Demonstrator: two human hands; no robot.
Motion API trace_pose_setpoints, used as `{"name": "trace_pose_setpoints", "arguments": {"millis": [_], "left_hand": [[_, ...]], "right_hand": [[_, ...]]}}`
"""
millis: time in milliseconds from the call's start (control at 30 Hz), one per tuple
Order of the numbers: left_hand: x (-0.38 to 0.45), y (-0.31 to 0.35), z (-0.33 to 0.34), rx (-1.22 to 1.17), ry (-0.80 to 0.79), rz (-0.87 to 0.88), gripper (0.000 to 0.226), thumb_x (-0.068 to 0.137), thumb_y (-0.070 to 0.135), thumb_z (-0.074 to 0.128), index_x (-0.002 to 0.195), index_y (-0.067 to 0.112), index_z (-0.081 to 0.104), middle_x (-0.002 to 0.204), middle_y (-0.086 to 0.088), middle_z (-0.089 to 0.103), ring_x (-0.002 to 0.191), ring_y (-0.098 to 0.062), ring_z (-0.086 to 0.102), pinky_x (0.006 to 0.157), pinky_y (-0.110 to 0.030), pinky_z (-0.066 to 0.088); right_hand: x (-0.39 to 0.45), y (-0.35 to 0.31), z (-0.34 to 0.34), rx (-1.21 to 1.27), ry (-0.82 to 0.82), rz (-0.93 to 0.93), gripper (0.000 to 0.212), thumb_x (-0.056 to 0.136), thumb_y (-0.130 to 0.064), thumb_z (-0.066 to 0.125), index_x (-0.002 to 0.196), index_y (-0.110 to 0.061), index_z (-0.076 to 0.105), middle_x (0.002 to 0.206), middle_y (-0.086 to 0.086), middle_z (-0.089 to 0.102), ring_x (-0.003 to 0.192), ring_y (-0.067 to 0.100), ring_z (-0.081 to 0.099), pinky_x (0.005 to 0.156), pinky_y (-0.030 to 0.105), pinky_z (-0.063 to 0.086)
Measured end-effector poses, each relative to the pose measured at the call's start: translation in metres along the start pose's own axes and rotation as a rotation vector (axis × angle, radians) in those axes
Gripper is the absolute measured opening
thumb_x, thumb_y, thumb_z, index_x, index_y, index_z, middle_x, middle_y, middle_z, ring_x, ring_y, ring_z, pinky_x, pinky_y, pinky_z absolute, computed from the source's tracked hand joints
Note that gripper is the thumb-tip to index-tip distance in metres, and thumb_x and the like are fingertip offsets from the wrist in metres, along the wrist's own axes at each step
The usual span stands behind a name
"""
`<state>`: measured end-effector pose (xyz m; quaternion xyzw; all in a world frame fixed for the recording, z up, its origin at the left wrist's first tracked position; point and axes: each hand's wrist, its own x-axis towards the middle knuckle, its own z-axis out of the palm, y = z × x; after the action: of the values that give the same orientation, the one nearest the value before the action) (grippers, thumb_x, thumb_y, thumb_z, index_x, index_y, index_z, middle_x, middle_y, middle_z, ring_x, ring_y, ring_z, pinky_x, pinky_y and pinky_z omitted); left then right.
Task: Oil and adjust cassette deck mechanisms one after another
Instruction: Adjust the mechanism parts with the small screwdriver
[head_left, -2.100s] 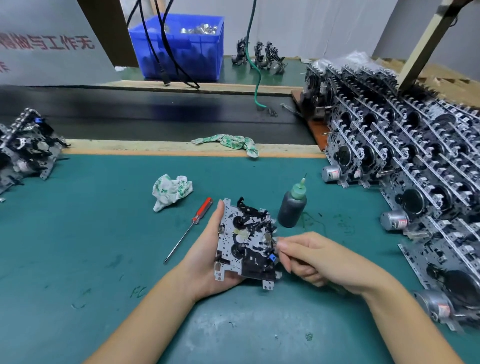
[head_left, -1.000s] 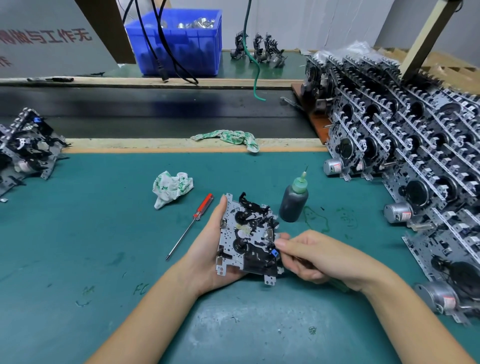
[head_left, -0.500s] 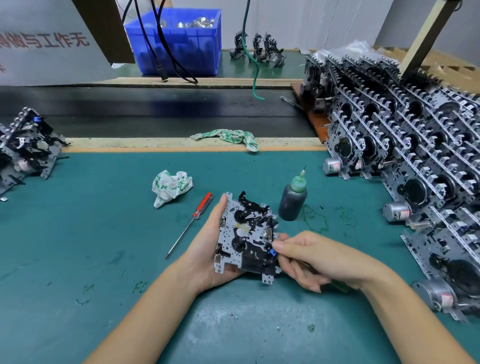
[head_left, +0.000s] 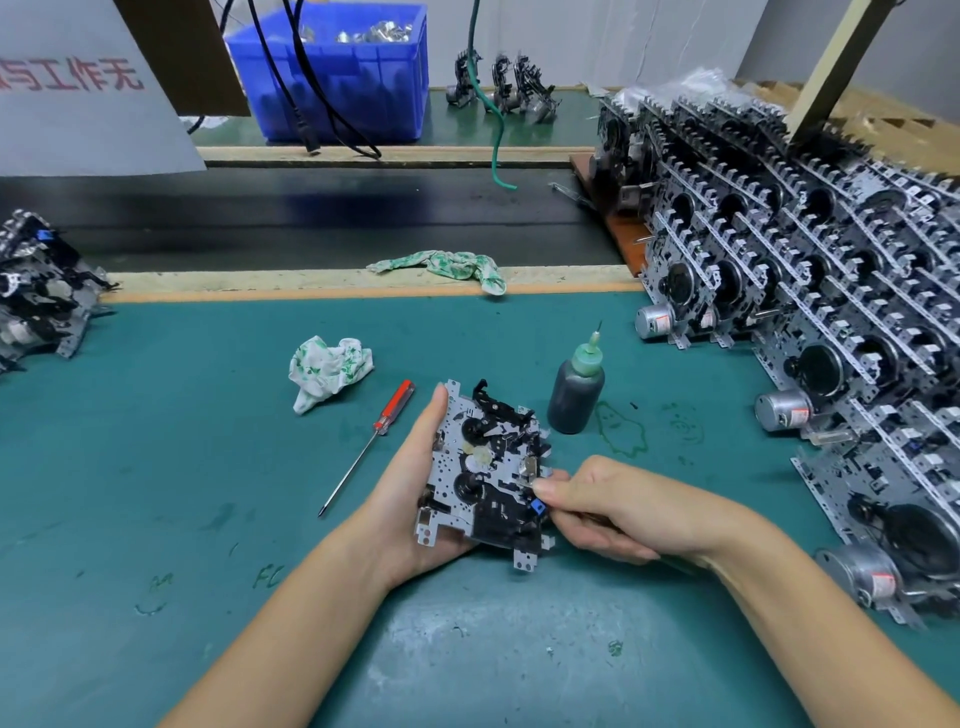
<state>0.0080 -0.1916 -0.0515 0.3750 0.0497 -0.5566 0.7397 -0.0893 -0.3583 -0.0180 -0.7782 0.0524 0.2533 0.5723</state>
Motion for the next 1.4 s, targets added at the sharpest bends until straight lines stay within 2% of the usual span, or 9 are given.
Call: {"name": "trace_pose_setpoints", "arguments": {"millis": [100, 367, 433, 500, 567, 633, 800, 1200, 1400], "left_hand": [[0.000, 0.000, 0.000, 0.011, -0.002, 0.002, 0.070, 0.082, 0.071, 0.041, 0.093, 0.012, 0.078, 0.111, -0.012, 0.070, 0.098, -0.025, 0.069, 0.074, -0.034, 0.058], [0.000, -0.003, 0.000, 0.059, 0.011, 0.015, 0.074, 0.083, 0.074, 0.036, 0.095, 0.013, 0.077, 0.113, -0.012, 0.069, 0.101, -0.026, 0.068, 0.083, -0.036, 0.053], [0.000, -0.003, -0.001, 0.058, -0.001, 0.023, 0.074, 0.083, 0.074, 0.036, 0.093, 0.014, 0.078, 0.112, -0.012, 0.070, 0.098, -0.025, 0.069, 0.078, -0.033, 0.056], [0.000, -0.005, 0.001, 0.062, -0.030, 0.029, 0.075, 0.083, 0.075, 0.034, 0.096, 0.014, 0.077, 0.114, -0.012, 0.069, 0.101, -0.024, 0.068, 0.078, -0.033, 0.056], [-0.001, -0.005, 0.004, 0.061, -0.057, 0.040, 0.077, 0.083, 0.075, 0.033, 0.102, 0.014, 0.075, 0.119, -0.012, 0.066, 0.105, -0.025, 0.066, 0.085, -0.034, 0.054], [-0.003, -0.005, 0.006, 0.015, -0.131, 0.049, 0.084, 0.082, 0.077, 0.029, 0.109, 0.010, 0.072, 0.121, -0.014, 0.065, 0.107, -0.025, 0.064, 0.089, -0.034, 0.052], [-0.007, -0.007, 0.009, -0.122, -0.260, 0.126, 0.099, 0.075, 0.084, 0.033, 0.128, 0.003, 0.057, 0.137, -0.017, 0.052, 0.121, -0.028, 0.055, 0.107, -0.038, 0.039], [-0.009, -0.006, 0.009, -0.166, -0.313, 0.152, 0.097, 0.076, 0.080, 0.036, 0.127, 0.000, 0.057, 0.139, -0.018, 0.048, 0.130, -0.029, 0.045, 0.110, -0.040, 0.035], [-0.011, -0.004, 0.009, -0.277, -0.313, 0.133, 0.100, 0.073, 0.078, 0.043, 0.120, -0.009, 0.059, 0.133, -0.030, 0.049, 0.119, -0.046, 0.052, 0.102, -0.050, 0.042]], "right_hand": [[0.001, -0.001, -0.002, -0.014, -0.003, 0.024, 0.061, 0.096, -0.044, 0.038, 0.040, -0.021, 0.038, 0.029, -0.003, 0.026, 0.030, 0.012, 0.020, 0.042, 0.025, 0.023], [0.000, -0.003, -0.006, -0.026, -0.065, 0.039, 0.057, 0.089, -0.053, 0.040, 0.040, -0.022, 0.039, 0.029, -0.004, 0.025, 0.030, 0.012, 0.018, 0.038, 0.022, 0.023], [0.000, -0.002, -0.004, -0.024, -0.036, 0.034, 0.060, 0.093, -0.051, 0.039, 0.040, -0.023, 0.039, 0.028, -0.004, 0.026, 0.029, 0.012, 0.020, 0.049, 0.038, 0.045], [-0.001, 0.001, -0.001, 0.000, 0.032, 0.011, 0.064, 0.097, -0.047, 0.037, 0.038, -0.022, 0.039, 0.027, -0.004, 0.027, 0.029, 0.011, 0.024, 0.085, 0.046, 0.051], [-0.002, 0.002, -0.003, 0.130, 0.052, -0.029, 0.063, 0.096, -0.047, 0.038, 0.039, -0.021, 0.039, 0.028, -0.004, 0.025, 0.028, 0.009, 0.022, 0.052, 0.024, 0.049], [-0.003, 0.001, -0.007, 0.308, 0.059, -0.045, 0.056, 0.094, -0.044, 0.041, 0.044, -0.017, 0.041, 0.029, -0.003, 0.022, 0.027, 0.009, 0.015, 0.033, 0.016, 0.023], [-0.002, 0.003, -0.013, 0.553, 0.105, -0.089, 0.047, 0.090, -0.041, 0.044, 0.053, -0.014, 0.049, 0.029, -0.005, 0.021, 0.025, 0.006, 0.011, 0.035, 0.008, 0.016], [-0.003, 0.002, -0.011, 0.564, 0.083, -0.079, 0.047, 0.090, -0.044, 0.045, 0.050, -0.018, 0.045, 0.029, -0.006, 0.021, 0.024, 0.005, 0.011, 0.034, 0.009, 0.013], [-0.003, 0.003, -0.012, 0.542, 0.118, -0.076, 0.048, 0.088, -0.045, 0.047, 0.048, -0.019, 0.043, 0.030, -0.006, 0.019, 0.024, 0.005, 0.010, 0.033, 0.009, 0.014]]}}
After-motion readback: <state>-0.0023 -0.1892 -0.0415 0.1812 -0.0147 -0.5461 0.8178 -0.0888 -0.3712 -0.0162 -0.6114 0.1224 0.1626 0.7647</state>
